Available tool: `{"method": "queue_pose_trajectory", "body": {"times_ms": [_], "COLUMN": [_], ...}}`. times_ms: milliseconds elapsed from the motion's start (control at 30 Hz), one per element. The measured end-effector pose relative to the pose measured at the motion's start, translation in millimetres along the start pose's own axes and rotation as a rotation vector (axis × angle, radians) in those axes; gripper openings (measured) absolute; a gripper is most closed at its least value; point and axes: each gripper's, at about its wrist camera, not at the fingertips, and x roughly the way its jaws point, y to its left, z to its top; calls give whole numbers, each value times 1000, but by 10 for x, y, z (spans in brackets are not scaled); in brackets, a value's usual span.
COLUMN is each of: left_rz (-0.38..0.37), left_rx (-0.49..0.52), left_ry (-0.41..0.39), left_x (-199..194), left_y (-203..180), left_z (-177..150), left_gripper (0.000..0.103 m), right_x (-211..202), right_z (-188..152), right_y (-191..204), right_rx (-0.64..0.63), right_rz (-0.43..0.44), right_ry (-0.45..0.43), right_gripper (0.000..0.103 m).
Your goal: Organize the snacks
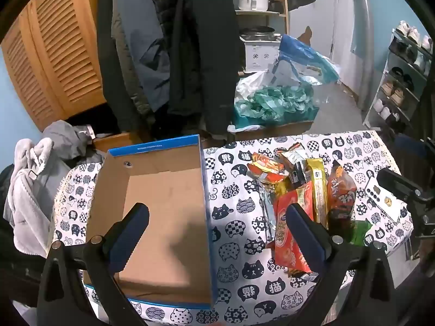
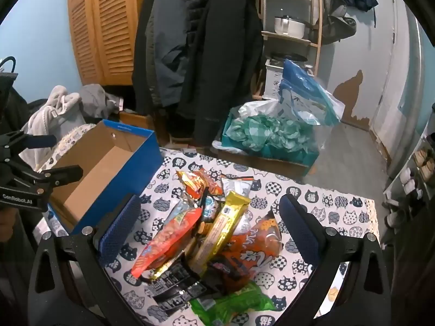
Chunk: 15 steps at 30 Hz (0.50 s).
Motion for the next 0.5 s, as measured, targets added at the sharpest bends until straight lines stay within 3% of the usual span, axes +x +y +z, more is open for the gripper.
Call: {"method": "queue_pose_trajectory", "body": {"times_ms": [500], "left_rz": [-5], "left_rx": [4], "left_ry": [-5], "left_x": [2], "left_y": [13], "left_z": [-2], "left_gripper": [102], "right_x": [-3], "right_z": [13], "right_y": [10], "right_rx": [0], "right_rz": [6], "right_ry": [19], "right_gripper": [100]}}
